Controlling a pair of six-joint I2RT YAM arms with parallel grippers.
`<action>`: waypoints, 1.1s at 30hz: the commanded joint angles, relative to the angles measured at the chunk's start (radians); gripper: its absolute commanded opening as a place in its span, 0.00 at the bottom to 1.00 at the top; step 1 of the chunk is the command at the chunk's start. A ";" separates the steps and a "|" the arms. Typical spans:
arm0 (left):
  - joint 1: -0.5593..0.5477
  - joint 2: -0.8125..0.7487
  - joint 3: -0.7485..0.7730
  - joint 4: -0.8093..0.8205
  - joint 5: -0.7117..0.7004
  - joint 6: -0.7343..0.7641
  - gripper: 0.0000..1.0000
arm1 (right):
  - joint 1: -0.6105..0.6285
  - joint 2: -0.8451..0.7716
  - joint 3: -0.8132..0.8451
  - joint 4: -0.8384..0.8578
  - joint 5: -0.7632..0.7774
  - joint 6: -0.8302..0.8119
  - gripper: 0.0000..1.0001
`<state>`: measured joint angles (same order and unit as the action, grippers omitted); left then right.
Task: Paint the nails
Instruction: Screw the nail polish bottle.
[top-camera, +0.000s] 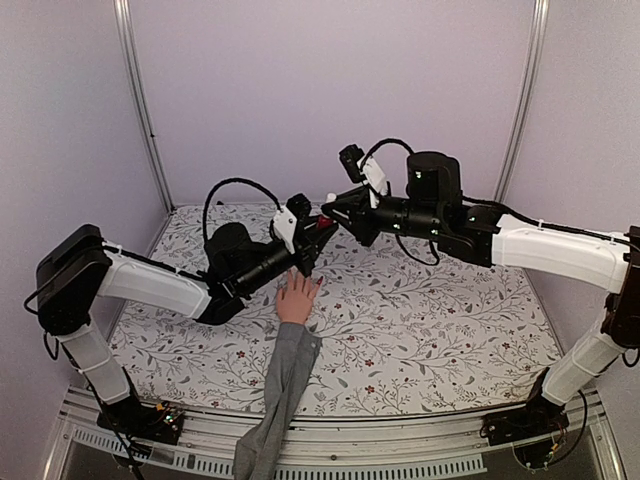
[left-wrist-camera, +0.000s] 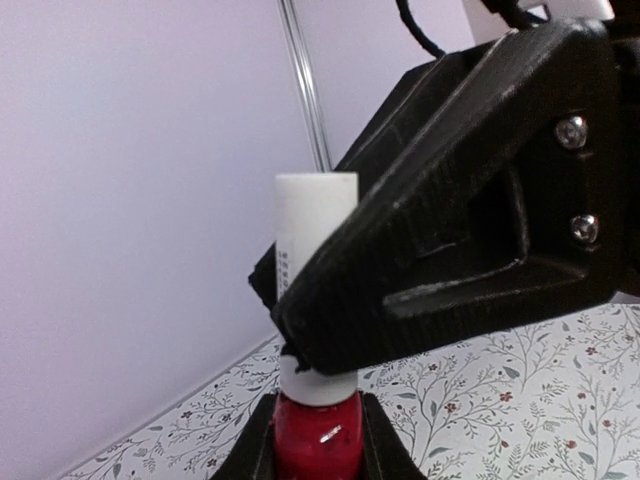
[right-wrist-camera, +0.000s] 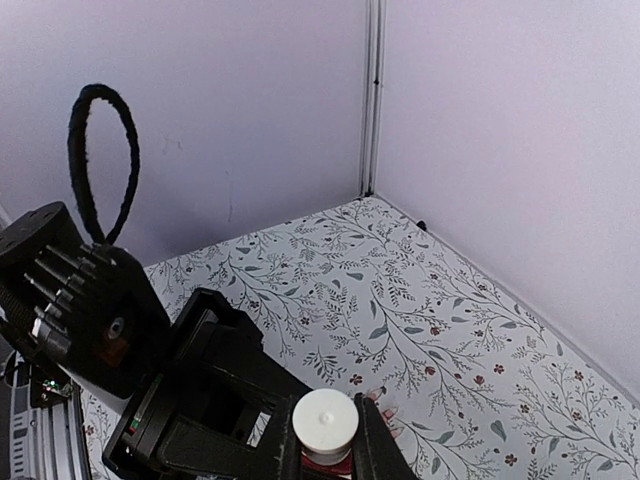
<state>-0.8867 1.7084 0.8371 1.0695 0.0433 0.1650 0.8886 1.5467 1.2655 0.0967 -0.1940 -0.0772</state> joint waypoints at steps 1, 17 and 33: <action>-0.038 0.038 0.066 0.107 -0.125 0.044 0.00 | 0.036 0.043 0.028 -0.002 0.024 0.109 0.00; -0.002 -0.048 -0.008 0.044 0.083 -0.001 0.00 | 0.006 -0.064 -0.051 0.030 0.011 0.043 0.40; 0.132 -0.134 0.007 -0.194 0.857 -0.090 0.00 | -0.008 -0.198 -0.131 -0.067 -0.408 -0.252 0.59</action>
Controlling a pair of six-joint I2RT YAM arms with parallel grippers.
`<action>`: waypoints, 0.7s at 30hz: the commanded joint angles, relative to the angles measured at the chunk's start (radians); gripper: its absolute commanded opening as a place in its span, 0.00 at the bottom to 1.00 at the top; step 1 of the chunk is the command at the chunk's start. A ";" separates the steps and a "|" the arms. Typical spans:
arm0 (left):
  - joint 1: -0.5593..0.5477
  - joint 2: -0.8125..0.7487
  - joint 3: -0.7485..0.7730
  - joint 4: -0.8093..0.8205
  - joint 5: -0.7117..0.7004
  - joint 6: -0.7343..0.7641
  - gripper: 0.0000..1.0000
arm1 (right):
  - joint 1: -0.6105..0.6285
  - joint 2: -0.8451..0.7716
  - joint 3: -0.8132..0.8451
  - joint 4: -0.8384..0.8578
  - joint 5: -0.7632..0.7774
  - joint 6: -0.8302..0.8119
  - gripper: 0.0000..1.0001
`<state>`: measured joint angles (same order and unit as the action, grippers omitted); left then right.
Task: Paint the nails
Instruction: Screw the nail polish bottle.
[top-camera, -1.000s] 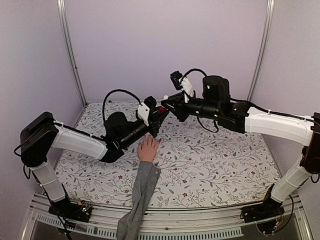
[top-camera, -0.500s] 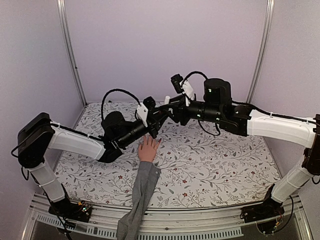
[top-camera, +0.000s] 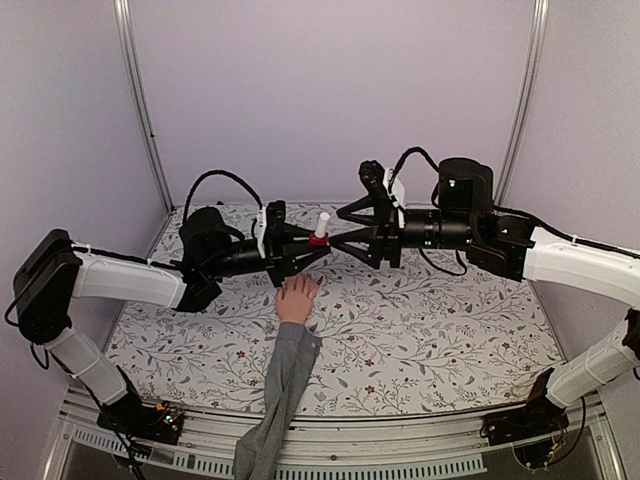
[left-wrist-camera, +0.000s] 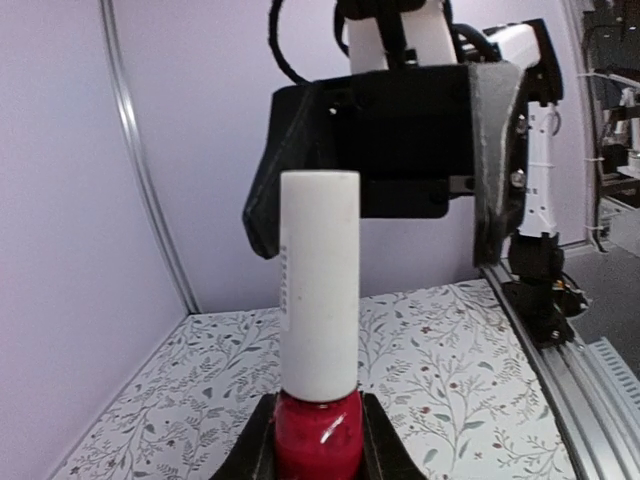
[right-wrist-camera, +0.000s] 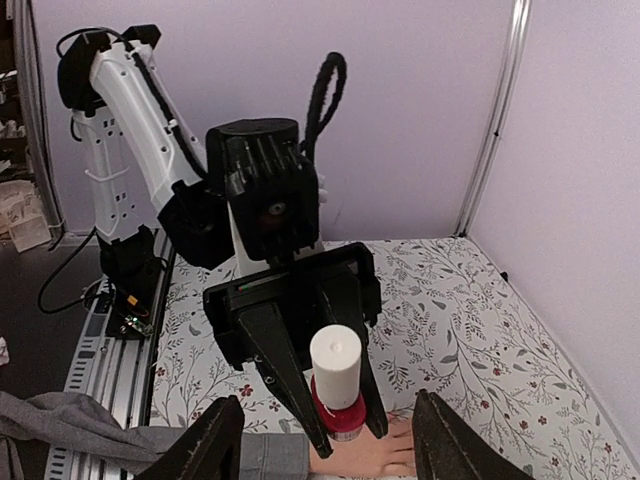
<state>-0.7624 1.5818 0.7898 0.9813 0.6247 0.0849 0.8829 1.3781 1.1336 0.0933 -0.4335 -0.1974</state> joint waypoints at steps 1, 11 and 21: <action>0.009 -0.002 0.059 -0.107 0.301 -0.016 0.00 | -0.002 -0.029 0.005 -0.074 -0.189 -0.146 0.58; 0.005 0.043 0.099 -0.091 0.435 -0.070 0.00 | -0.002 -0.008 0.031 -0.093 -0.300 -0.202 0.58; 0.002 0.060 0.110 -0.093 0.438 -0.073 0.00 | 0.004 0.033 0.072 -0.160 -0.313 -0.213 0.55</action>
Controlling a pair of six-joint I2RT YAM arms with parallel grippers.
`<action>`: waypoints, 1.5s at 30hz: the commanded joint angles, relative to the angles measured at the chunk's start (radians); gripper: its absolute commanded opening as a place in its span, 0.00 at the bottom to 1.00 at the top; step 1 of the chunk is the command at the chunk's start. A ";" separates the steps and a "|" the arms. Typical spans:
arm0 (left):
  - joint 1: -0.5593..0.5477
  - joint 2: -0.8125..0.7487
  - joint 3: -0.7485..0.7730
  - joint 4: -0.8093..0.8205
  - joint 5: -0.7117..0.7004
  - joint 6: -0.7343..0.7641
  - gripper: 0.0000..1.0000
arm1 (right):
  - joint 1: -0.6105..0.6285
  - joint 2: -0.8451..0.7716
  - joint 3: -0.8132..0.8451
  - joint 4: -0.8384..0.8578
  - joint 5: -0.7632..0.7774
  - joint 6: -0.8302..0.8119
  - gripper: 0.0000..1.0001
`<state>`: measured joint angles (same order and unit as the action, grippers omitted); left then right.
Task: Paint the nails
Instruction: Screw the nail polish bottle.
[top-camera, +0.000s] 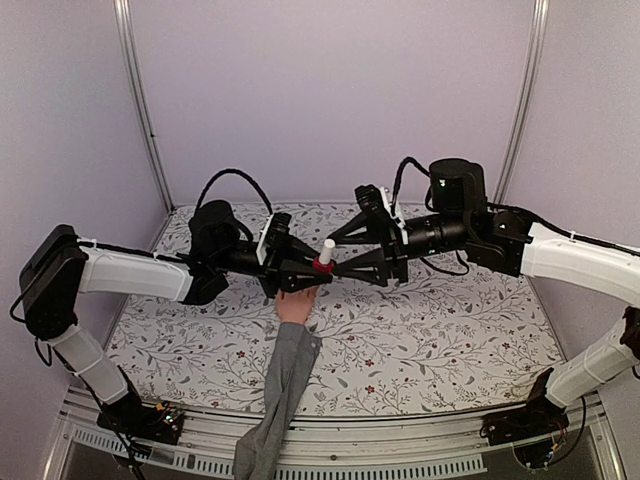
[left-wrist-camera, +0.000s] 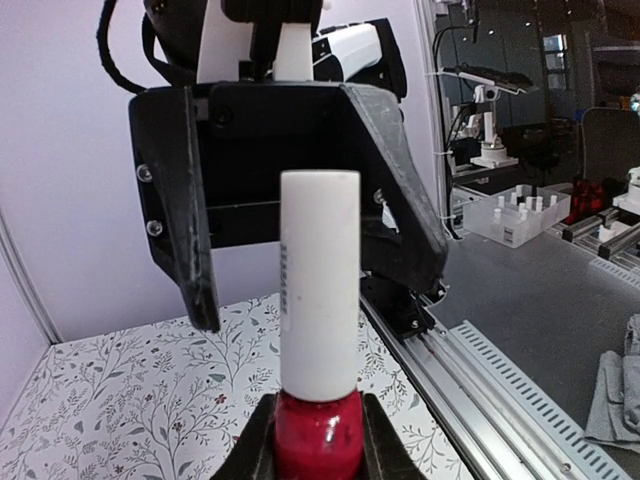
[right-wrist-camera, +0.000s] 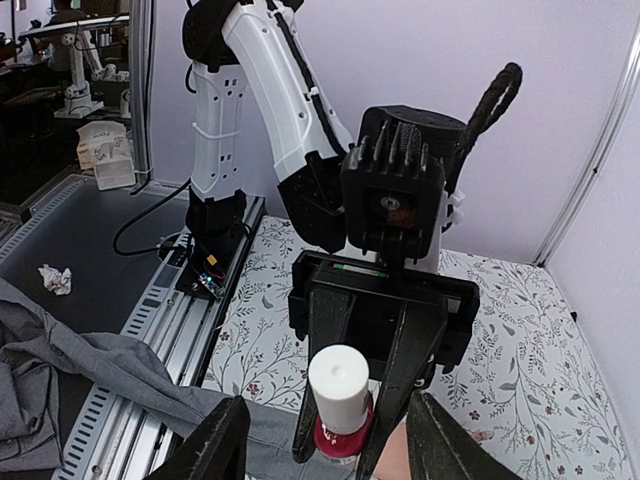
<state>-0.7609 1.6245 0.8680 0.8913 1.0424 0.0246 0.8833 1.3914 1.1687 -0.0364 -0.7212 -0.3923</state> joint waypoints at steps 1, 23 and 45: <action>-0.001 0.019 0.035 -0.004 0.021 -0.013 0.00 | 0.004 0.024 0.040 -0.031 -0.025 -0.021 0.54; -0.011 0.046 0.060 -0.016 0.017 -0.013 0.00 | 0.008 0.041 0.063 -0.038 -0.012 -0.011 0.22; -0.006 -0.037 -0.009 0.040 -0.336 0.042 0.00 | 0.014 0.073 0.072 -0.035 0.147 0.068 0.00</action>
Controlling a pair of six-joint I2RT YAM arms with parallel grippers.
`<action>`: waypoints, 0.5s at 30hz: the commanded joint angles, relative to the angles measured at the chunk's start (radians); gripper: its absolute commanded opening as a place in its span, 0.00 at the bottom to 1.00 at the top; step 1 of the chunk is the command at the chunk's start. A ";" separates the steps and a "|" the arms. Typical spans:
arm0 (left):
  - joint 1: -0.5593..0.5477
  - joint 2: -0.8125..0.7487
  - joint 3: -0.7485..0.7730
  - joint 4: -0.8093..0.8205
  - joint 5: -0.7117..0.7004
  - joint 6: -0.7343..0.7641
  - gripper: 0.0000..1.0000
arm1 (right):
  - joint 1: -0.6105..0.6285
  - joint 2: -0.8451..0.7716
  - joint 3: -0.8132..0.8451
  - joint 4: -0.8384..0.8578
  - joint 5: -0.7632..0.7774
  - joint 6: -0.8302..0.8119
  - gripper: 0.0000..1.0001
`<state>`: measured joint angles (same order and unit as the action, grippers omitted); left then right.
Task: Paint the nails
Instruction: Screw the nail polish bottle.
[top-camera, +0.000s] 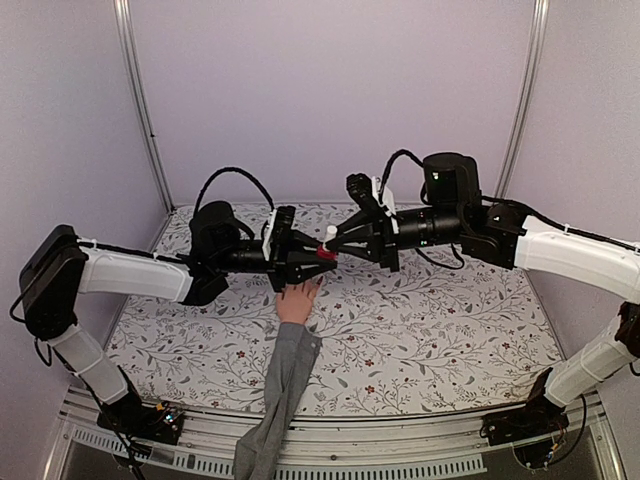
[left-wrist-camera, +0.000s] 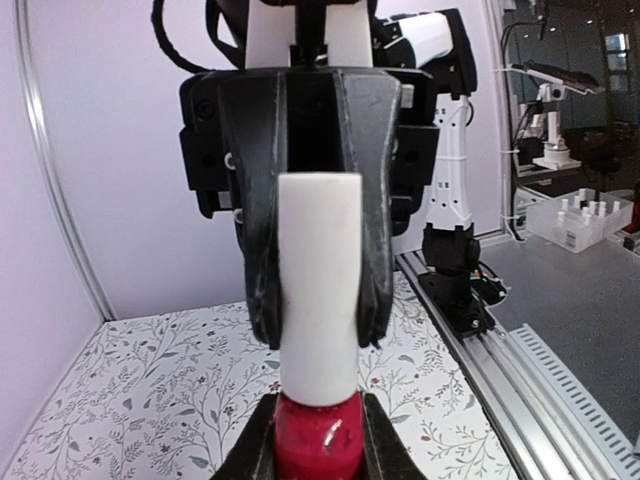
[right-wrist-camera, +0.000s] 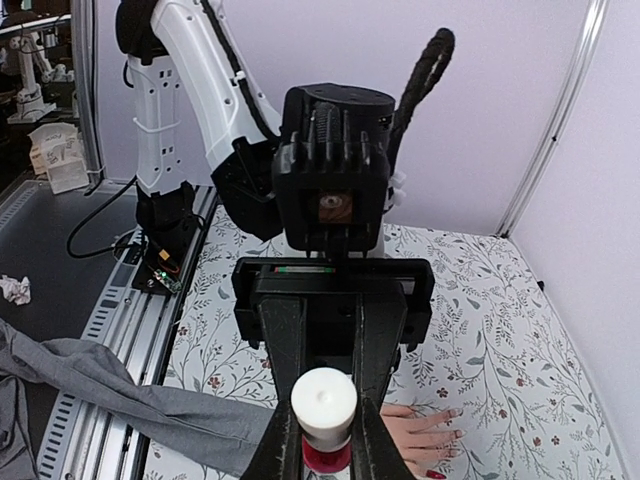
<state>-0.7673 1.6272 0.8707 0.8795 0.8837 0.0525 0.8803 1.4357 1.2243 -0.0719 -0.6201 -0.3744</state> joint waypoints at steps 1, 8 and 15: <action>0.000 -0.043 -0.016 0.061 -0.198 0.016 0.00 | 0.017 0.030 0.017 0.007 0.058 0.058 0.00; -0.006 -0.049 -0.033 0.109 -0.287 0.019 0.00 | 0.019 0.043 -0.001 0.062 0.124 0.135 0.00; -0.035 -0.041 -0.033 0.135 -0.414 0.047 0.00 | 0.019 0.046 -0.005 0.126 0.205 0.203 0.00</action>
<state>-0.7803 1.6108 0.8349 0.9455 0.6044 0.0788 0.8806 1.4620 1.2247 0.0357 -0.4526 -0.2379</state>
